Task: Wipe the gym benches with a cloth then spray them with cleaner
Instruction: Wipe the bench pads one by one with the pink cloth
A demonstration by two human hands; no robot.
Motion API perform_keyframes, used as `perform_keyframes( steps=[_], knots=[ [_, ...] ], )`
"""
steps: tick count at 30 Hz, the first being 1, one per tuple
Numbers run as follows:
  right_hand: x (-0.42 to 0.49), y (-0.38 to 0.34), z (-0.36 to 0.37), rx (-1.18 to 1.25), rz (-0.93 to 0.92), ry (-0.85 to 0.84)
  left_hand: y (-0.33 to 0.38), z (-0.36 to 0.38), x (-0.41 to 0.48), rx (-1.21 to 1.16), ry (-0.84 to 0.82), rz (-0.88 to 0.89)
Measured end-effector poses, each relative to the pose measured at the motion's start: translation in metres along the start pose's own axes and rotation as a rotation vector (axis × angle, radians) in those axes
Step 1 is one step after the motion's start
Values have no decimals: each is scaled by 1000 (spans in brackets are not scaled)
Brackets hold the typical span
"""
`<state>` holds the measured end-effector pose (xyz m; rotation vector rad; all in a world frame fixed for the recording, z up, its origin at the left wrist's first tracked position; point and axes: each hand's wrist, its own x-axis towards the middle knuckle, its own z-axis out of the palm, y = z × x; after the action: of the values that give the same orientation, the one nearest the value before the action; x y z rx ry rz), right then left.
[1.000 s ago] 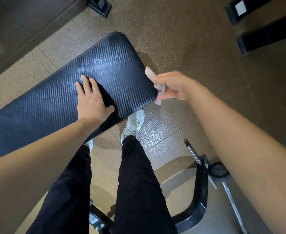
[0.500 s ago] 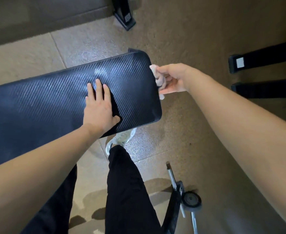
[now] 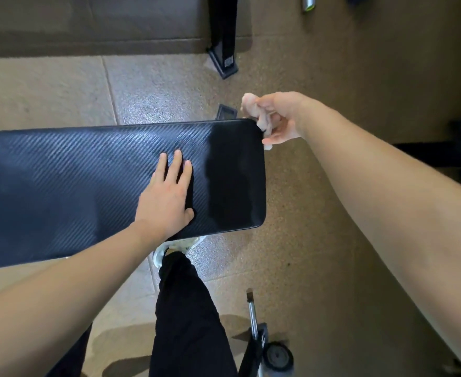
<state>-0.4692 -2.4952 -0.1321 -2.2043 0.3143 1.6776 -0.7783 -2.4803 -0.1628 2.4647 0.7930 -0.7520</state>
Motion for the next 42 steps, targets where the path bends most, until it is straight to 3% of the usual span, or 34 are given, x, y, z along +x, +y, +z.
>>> perform_keyframes(
  steps=[9, 14, 21, 26, 30, 38, 42],
  knots=[
    [-5, -32, 50, -370, -99, 89, -13, -15, -3, -150, -34, 37],
    [-2, -46, 92, -499, -235, -5, -37, -20, -8, -303, -13, 59],
    [-9, -64, 154, -646, -218, -44, -103, -19, -48, -356, 177, -256],
    [-7, -70, 196, -719, -269, -76, -149, -15, -70, -258, 145, -534],
    [-16, -77, 229, -749, -293, -85, -172, -10, -78, -313, 30, -672],
    [-25, -86, 297, -796, -339, -67, -193, -8, -91, -378, 15, -563],
    [-22, -91, 331, -736, -393, -158, -212, -10, -104, -382, 20, -502]
  ],
)
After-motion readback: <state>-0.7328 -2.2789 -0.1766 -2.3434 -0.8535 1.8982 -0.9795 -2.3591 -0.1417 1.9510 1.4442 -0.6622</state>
